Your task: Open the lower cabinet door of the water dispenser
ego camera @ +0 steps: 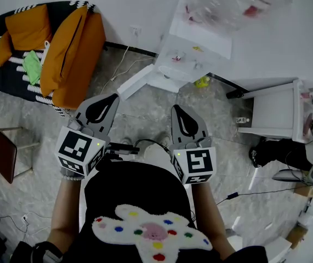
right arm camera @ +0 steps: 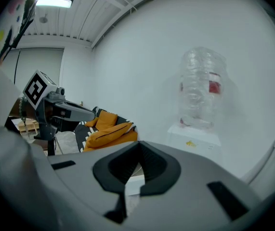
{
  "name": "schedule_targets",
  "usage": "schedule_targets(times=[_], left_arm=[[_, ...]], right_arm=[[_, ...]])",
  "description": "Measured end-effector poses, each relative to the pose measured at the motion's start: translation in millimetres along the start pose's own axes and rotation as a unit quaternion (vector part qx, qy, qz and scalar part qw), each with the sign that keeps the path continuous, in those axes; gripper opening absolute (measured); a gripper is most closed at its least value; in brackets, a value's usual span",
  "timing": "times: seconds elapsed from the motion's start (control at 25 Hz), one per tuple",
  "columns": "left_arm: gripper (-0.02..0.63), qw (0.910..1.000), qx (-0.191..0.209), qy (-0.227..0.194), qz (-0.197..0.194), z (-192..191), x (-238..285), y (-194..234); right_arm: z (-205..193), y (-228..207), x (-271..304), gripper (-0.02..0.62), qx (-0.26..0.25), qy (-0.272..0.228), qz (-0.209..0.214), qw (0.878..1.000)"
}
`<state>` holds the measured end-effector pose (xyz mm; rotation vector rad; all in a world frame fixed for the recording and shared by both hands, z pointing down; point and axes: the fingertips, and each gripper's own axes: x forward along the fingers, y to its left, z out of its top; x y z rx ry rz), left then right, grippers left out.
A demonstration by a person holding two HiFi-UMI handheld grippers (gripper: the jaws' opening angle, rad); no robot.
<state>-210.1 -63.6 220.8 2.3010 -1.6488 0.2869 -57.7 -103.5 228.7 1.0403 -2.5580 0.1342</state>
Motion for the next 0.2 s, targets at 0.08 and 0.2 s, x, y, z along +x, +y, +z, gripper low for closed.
schedule_targets(times=[0.08,0.2], left_arm=[[0.012,1.0,0.003,-0.002,0.002,1.5,0.1,0.4],[0.012,0.9999,0.008,-0.008,0.004,6.0,0.7,0.4]], right_arm=[[-0.3,-0.1,-0.3,0.005,0.0,0.0,0.0,1.0],[-0.9,-0.7,-0.8,0.005,0.0,0.001,0.001,1.0]])
